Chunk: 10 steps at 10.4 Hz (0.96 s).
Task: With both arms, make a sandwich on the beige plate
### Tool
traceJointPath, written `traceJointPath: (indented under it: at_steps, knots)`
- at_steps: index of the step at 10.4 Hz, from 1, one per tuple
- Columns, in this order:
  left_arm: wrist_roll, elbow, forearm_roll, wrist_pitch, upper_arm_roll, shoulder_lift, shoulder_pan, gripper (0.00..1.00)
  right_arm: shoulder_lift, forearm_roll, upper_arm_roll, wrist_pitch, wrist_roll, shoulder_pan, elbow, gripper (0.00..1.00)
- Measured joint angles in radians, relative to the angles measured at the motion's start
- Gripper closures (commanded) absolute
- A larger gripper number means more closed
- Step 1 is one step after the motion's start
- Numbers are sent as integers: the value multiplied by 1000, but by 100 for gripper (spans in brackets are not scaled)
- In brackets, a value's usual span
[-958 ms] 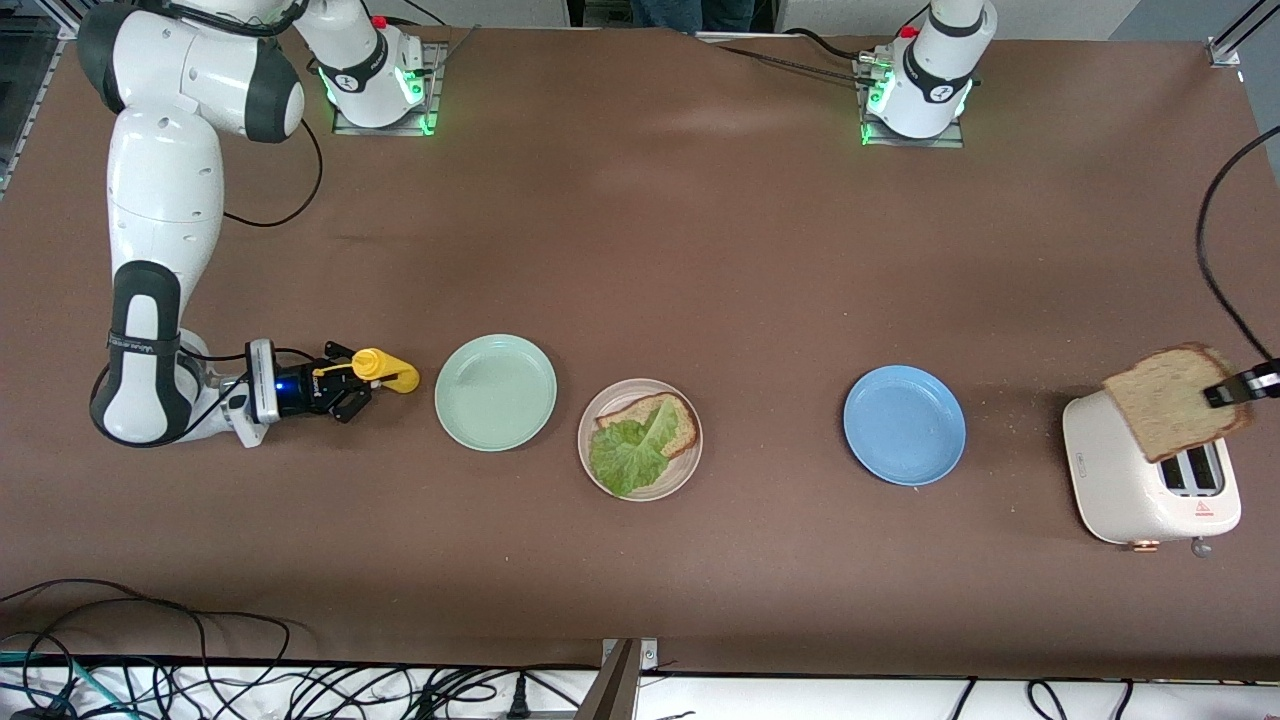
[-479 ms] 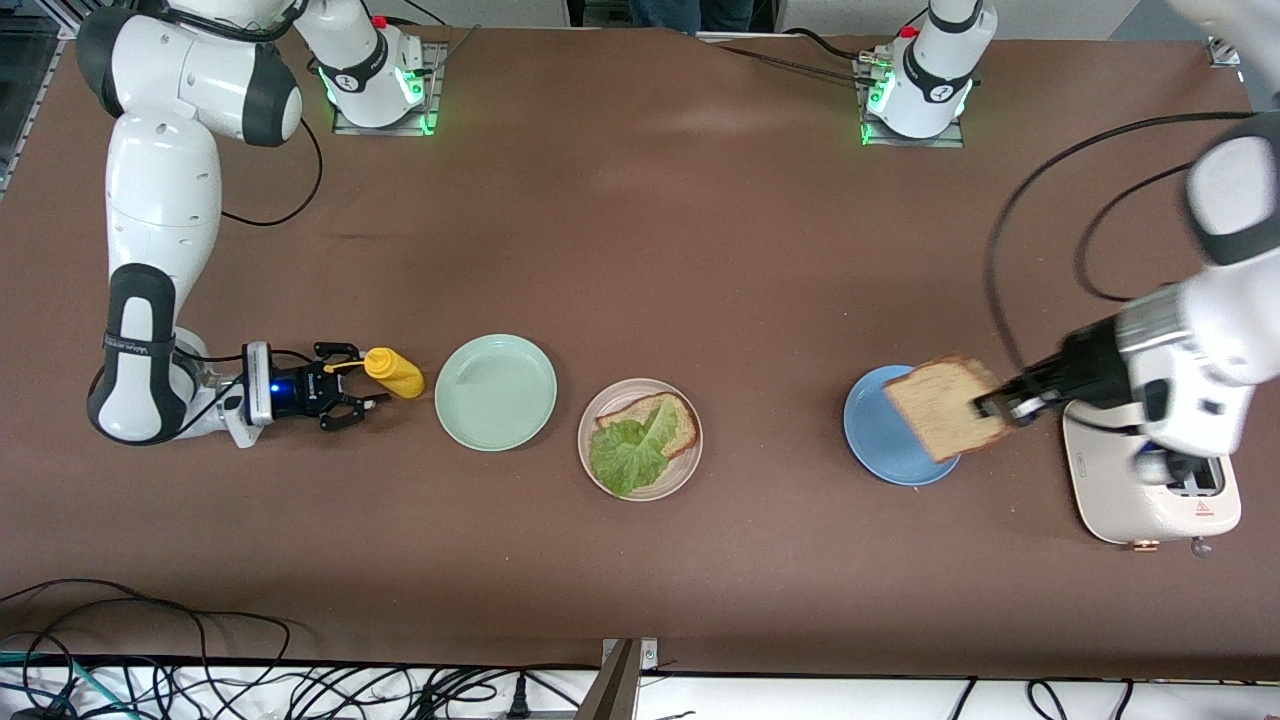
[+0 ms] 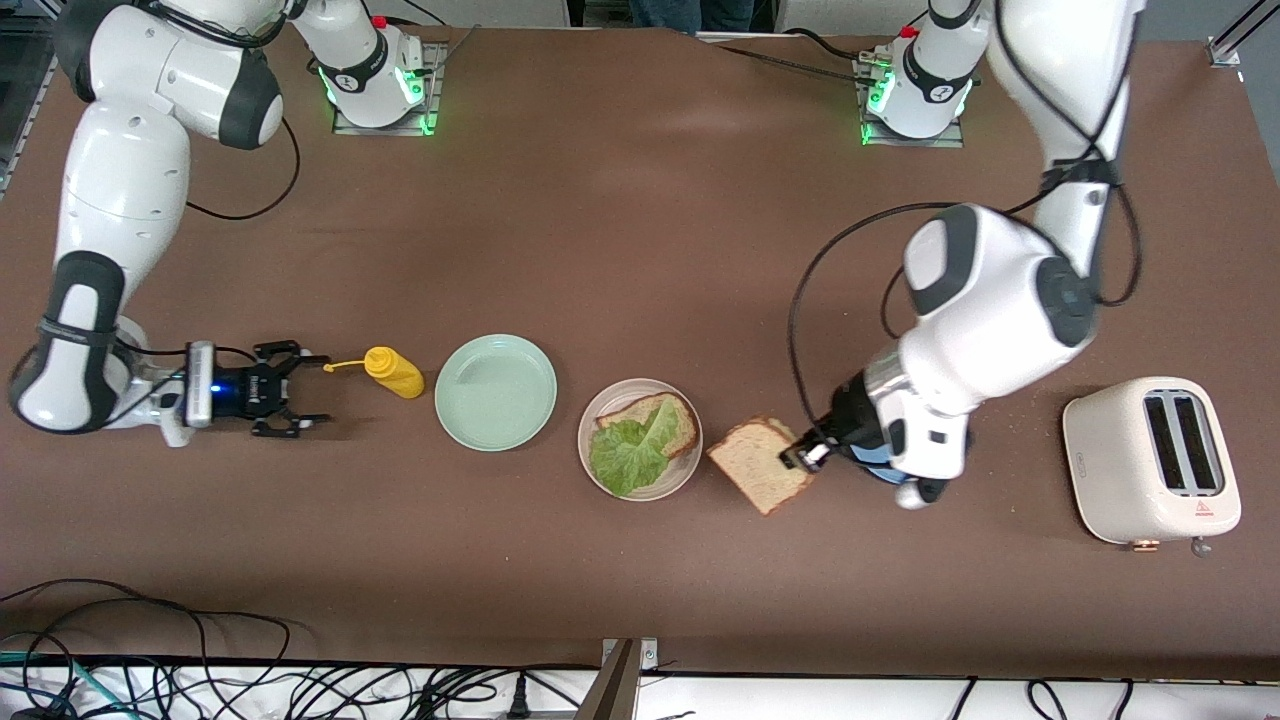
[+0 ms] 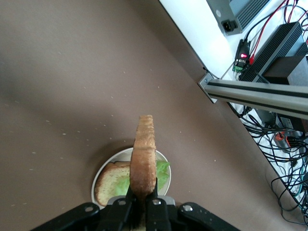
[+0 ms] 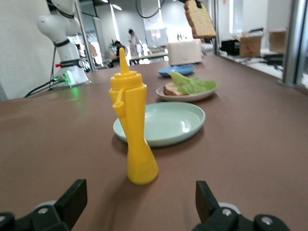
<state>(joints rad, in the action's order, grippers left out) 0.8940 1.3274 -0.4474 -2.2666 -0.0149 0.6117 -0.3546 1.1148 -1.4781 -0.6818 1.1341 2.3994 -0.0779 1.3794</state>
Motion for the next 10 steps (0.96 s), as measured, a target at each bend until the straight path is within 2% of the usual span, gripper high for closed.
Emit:
traceJointPath:
  at_steps: [2,4,5,8,10]
  knots:
    - [4,67,-27,-154,-1,17,-64,100,-6,0,-131,0,-124,-19,-42,0]
    - [5,107,-41,-262,-2,35,-120,100,-17,0,-267,-2,-343,-89,-89,0]
    - [9,120,-42,-317,-2,50,-147,100,-35,0,-305,-2,-478,-128,-100,0]
    - [23,123,-42,-374,-2,87,-189,100,-89,0,-327,-3,-839,-185,-120,0]
    - [23,124,-42,-417,-2,117,-204,100,-108,0,-330,-21,-1059,-186,-181,0]
